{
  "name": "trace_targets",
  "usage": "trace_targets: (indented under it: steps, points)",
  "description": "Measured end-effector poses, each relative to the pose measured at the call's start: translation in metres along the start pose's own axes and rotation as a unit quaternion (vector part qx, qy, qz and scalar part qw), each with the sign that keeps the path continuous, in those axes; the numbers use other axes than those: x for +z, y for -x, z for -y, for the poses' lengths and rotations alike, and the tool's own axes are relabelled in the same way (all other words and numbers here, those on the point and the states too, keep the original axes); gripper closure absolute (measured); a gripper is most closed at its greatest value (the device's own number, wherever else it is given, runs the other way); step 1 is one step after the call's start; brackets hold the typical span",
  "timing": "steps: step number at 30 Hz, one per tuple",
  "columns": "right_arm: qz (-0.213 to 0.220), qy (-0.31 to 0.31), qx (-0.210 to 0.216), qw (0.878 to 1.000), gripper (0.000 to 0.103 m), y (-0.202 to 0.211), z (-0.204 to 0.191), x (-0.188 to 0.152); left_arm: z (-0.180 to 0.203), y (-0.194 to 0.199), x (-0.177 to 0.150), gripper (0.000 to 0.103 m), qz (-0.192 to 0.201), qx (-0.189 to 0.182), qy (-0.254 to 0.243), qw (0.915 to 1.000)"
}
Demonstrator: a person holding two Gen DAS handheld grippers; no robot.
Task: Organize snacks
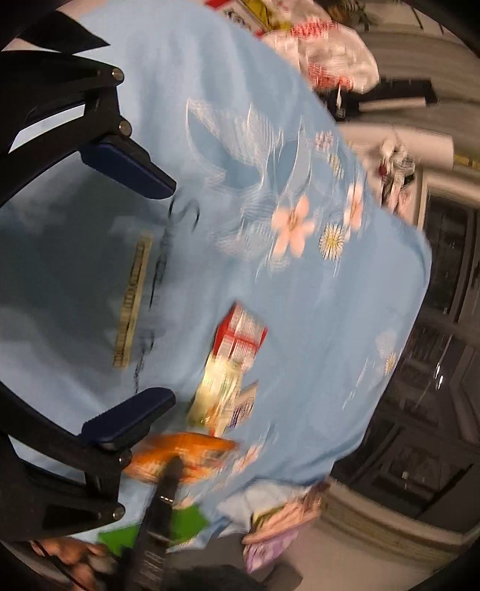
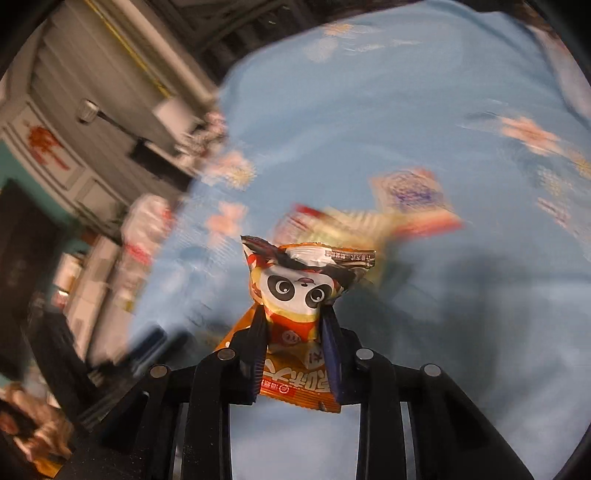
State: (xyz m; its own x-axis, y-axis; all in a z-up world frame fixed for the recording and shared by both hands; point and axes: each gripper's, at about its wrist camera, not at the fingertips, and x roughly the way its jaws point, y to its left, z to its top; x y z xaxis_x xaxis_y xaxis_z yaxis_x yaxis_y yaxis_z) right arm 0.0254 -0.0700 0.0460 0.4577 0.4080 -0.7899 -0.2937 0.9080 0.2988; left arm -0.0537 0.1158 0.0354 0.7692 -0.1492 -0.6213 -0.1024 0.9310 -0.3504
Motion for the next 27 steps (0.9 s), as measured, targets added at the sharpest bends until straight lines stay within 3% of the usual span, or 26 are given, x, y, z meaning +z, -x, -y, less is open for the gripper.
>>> trace_targets:
  steps: [3, 5, 7, 11, 13, 15, 20, 27]
  points:
    - [0.0, -0.038, -0.032, 0.999, 0.074, 0.012, 0.034, -0.028, 0.021, -0.002, -0.006, 0.001, -0.013, -0.046, -0.023, 0.9986]
    - [0.005, -0.096, 0.004, 0.995, 0.074, 0.017, 0.065, -0.04, 0.035, -0.005, -0.011, 0.001, -0.032, -0.092, -0.032, 0.9947]
    - [0.019, -0.133, 0.036, 0.99, 0.074, 0.023, 0.088, -0.042, 0.05, -0.009, -0.017, 0.001, -0.041, -0.113, -0.042, 0.9918]
    - [0.054, -0.16, 0.053, 0.984, 0.069, 0.036, 0.107, -0.041, 0.079, -0.02, -0.029, 0.001, -0.063, -0.118, -0.074, 0.9884]
    - [0.052, -0.175, 0.063, 0.981, 0.048, 0.034, 0.114, -0.042, 0.094, -0.025, -0.036, 0.001, -0.075, -0.124, -0.088, 0.9856]
    - [0.045, -0.184, 0.077, 0.979, 0.043, 0.03, 0.118, -0.045, 0.105, -0.031, -0.042, 0.001, -0.083, -0.128, -0.099, 0.9834]
    - [0.039, -0.19, 0.094, 0.977, 0.04, 0.025, 0.12, -0.048, 0.115, -0.05, -0.053, 0.001, -0.121, -0.123, -0.101, 0.9798]
    - [0.045, -0.215, 0.126, 0.967, 0.038, 0.013, 0.136, -0.043, 0.111, -0.056, -0.053, 0.001, -0.102, -0.133, -0.075, 0.9829]
